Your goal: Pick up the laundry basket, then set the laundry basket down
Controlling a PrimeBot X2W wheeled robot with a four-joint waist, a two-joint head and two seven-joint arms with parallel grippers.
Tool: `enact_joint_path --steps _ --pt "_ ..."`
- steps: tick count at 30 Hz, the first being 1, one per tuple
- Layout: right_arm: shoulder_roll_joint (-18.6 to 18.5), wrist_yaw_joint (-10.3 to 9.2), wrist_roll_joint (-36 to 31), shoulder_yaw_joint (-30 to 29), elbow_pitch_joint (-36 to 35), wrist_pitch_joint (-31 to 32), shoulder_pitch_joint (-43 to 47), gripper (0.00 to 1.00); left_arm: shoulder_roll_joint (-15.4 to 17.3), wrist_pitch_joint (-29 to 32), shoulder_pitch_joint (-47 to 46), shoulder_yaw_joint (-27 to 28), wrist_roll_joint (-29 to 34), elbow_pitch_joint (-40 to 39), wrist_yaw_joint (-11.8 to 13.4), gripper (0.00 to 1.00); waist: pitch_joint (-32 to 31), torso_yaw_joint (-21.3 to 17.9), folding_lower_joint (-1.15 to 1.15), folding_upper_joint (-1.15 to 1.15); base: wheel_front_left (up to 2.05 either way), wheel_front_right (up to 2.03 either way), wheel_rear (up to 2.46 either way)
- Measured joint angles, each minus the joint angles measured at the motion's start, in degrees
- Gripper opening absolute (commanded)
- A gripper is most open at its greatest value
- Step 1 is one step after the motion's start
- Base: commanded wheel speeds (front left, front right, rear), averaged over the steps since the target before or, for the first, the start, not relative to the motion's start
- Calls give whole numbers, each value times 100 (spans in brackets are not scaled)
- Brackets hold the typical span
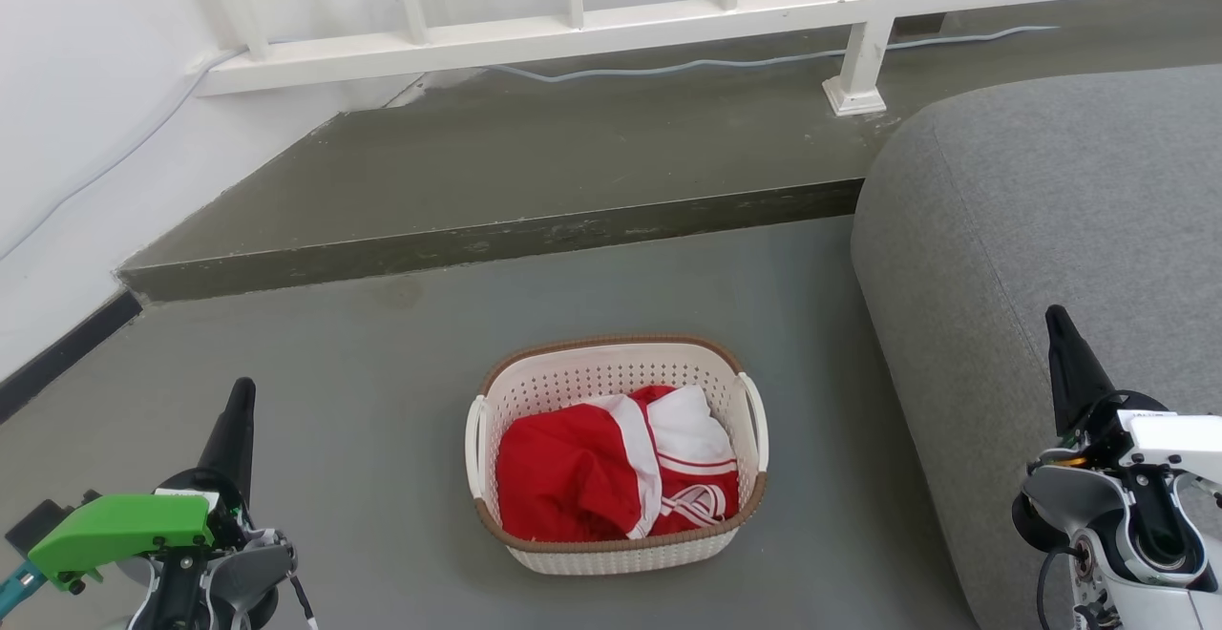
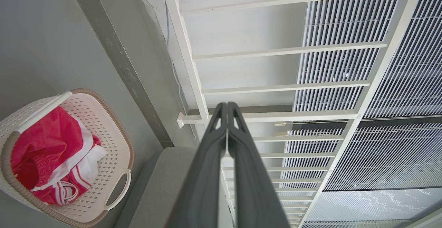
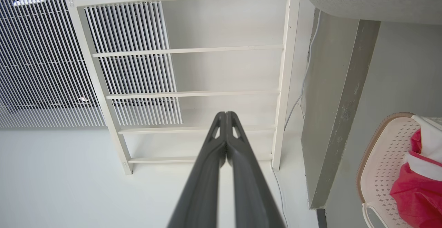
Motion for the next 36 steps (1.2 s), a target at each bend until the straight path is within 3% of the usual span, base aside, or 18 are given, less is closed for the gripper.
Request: enact_joint_path --steps 36 --pt "0 0 0 1 -7 0 2 0 0 0 2 2 0 -2 0 0 0 0 0 0 0 0 0"
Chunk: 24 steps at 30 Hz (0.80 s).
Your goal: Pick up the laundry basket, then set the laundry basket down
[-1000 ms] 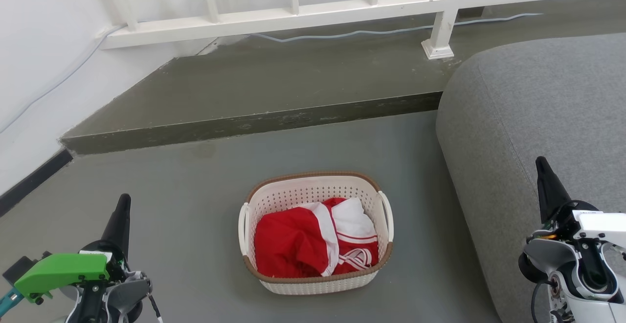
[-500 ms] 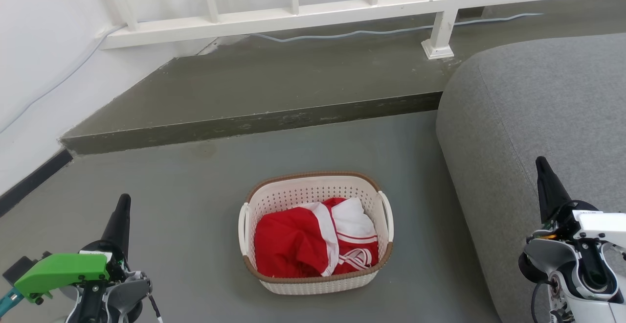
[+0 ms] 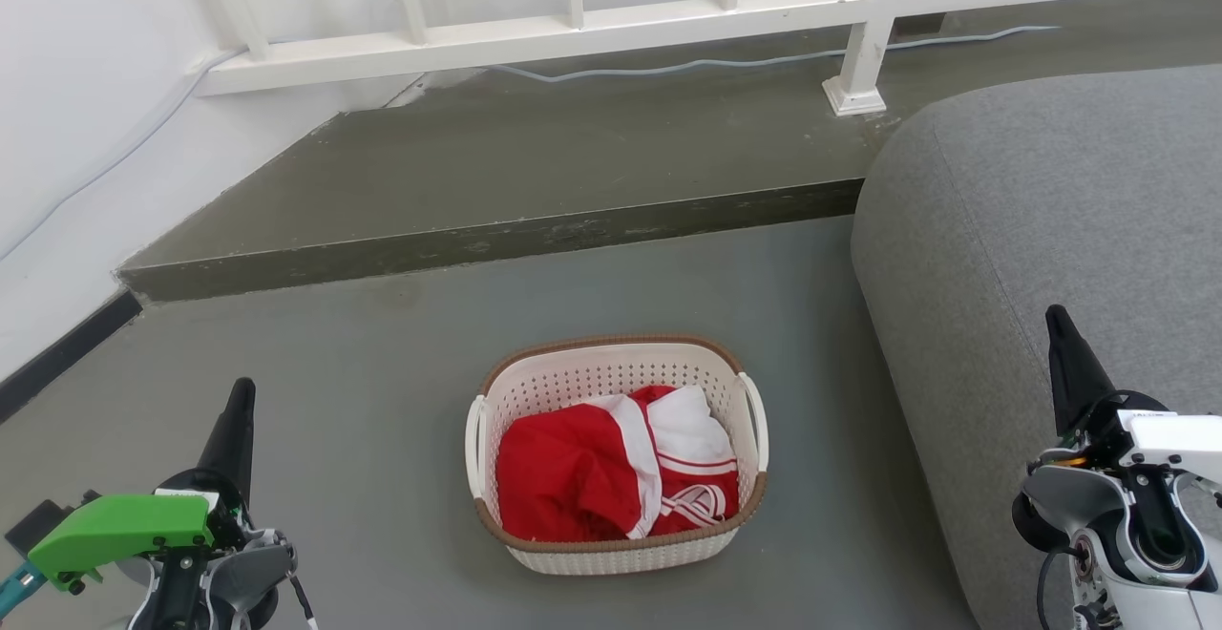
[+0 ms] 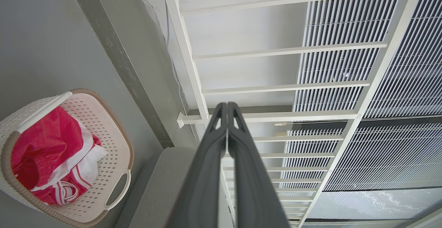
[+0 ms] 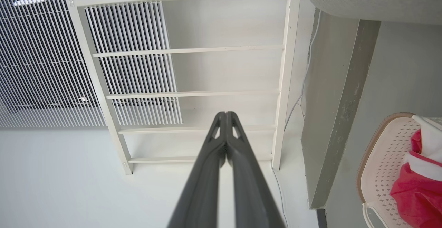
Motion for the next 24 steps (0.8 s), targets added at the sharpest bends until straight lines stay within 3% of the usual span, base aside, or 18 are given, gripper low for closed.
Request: enact_joint_path --steps 24 --pt "0 0 0 0 -2 0 1 0 -1 0 1 1 0 -1 0 0 0 0 0 0 0 0 0"
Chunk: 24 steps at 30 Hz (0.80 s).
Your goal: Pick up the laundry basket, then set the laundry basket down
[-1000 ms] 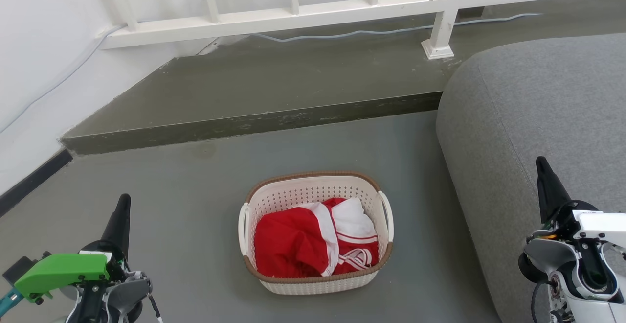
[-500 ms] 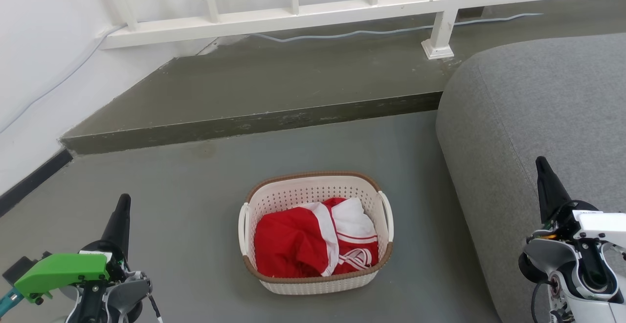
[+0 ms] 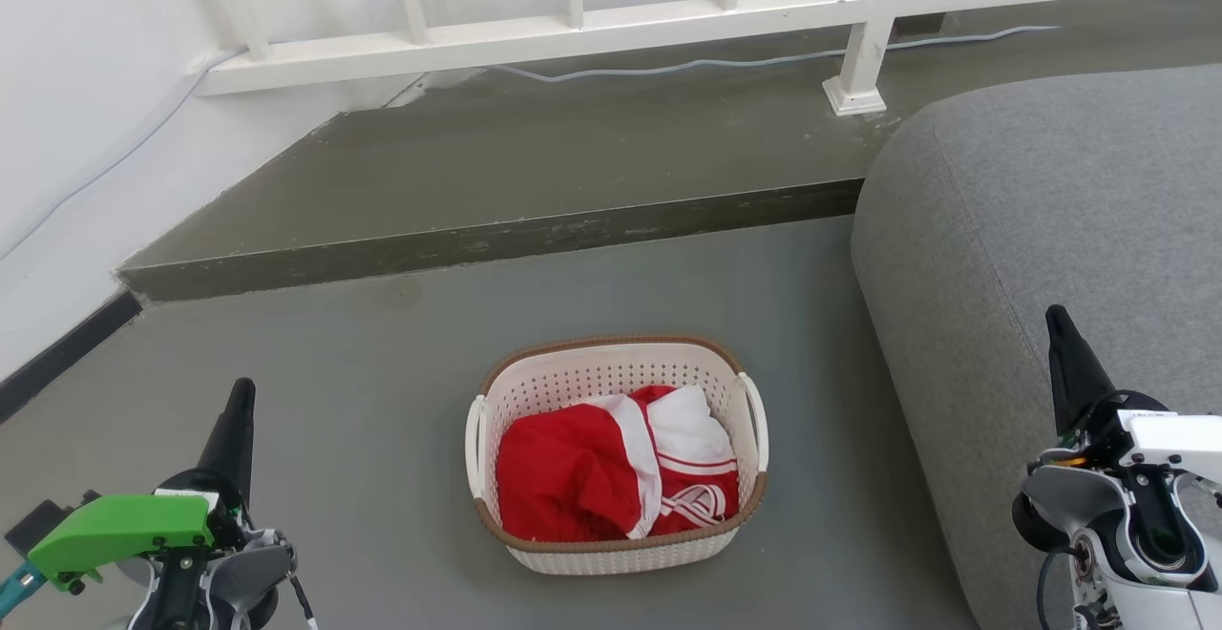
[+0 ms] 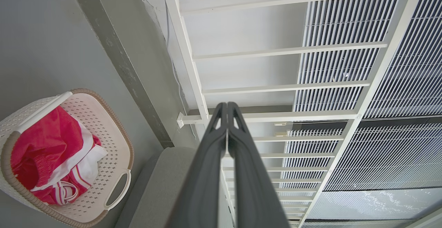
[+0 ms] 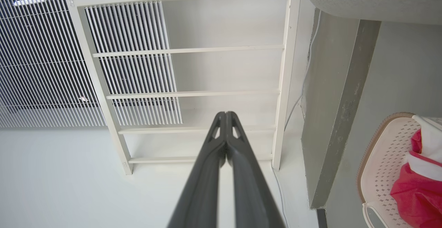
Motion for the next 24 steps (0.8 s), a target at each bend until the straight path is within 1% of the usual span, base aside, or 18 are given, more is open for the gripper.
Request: enact_joint_path --steps 24 --pt "0 0 0 0 0 0 1 0 0 0 1 1 0 0 0 0 0 0 0 0 0 0 0"
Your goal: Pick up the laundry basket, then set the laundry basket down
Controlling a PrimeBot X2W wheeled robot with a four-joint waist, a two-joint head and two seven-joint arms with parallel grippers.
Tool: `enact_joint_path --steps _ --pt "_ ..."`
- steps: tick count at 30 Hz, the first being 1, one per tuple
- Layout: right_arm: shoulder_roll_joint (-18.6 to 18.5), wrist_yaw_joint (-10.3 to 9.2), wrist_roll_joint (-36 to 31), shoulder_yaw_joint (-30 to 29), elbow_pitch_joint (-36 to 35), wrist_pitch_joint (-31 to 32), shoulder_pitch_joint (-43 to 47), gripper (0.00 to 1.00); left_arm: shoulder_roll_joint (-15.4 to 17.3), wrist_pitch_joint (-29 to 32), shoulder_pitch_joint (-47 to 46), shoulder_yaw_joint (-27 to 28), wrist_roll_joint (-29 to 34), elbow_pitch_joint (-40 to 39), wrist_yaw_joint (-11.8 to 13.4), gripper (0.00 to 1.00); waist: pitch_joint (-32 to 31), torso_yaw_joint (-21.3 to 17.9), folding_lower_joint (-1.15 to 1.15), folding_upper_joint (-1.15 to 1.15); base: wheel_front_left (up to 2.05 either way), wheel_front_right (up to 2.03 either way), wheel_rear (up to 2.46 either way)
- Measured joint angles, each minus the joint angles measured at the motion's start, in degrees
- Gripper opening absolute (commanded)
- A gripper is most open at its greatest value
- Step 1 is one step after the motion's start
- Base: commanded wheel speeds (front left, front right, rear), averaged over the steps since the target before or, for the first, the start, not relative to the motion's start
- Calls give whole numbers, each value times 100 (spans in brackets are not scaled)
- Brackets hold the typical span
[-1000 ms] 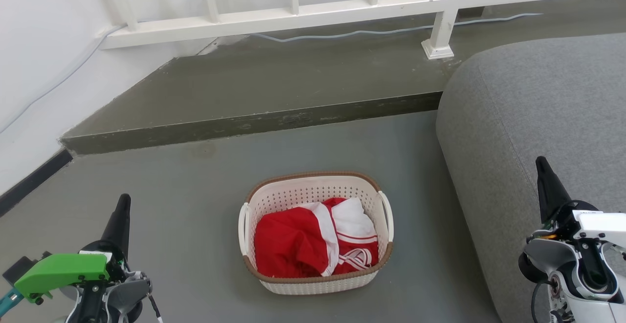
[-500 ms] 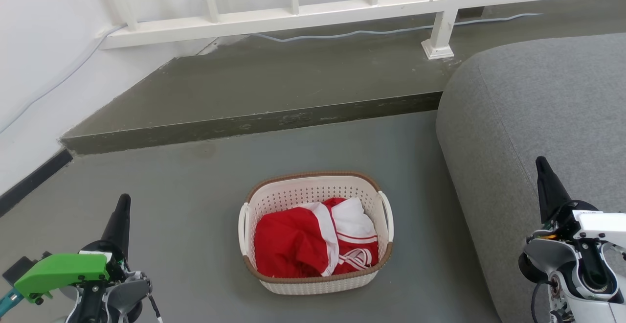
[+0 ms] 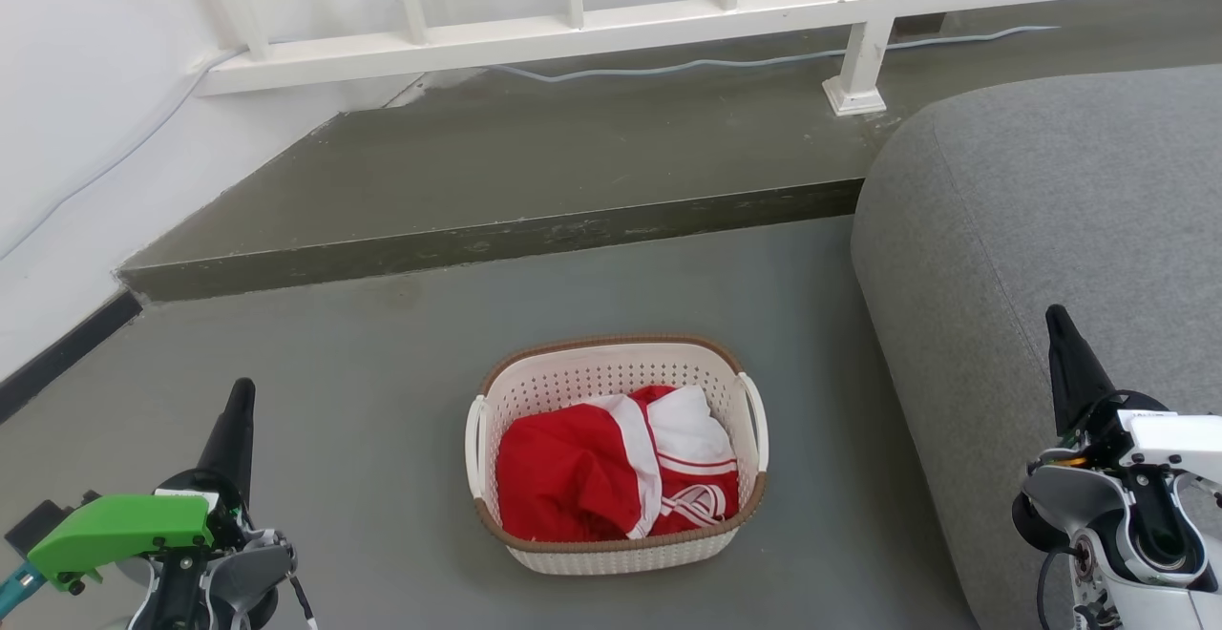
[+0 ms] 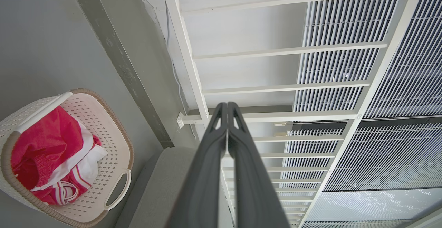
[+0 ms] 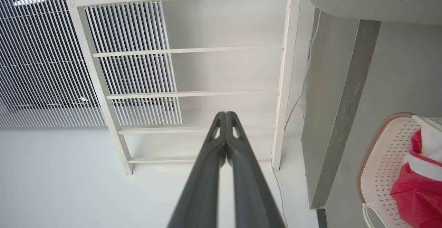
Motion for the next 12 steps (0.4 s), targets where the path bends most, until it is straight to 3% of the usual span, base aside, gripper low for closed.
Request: enact_joint_path --steps 12 --pt "0 0 0 0 -1 0 1 0 0 0 1 0 0 0 0 0 0 0 0 0 0 0 0"
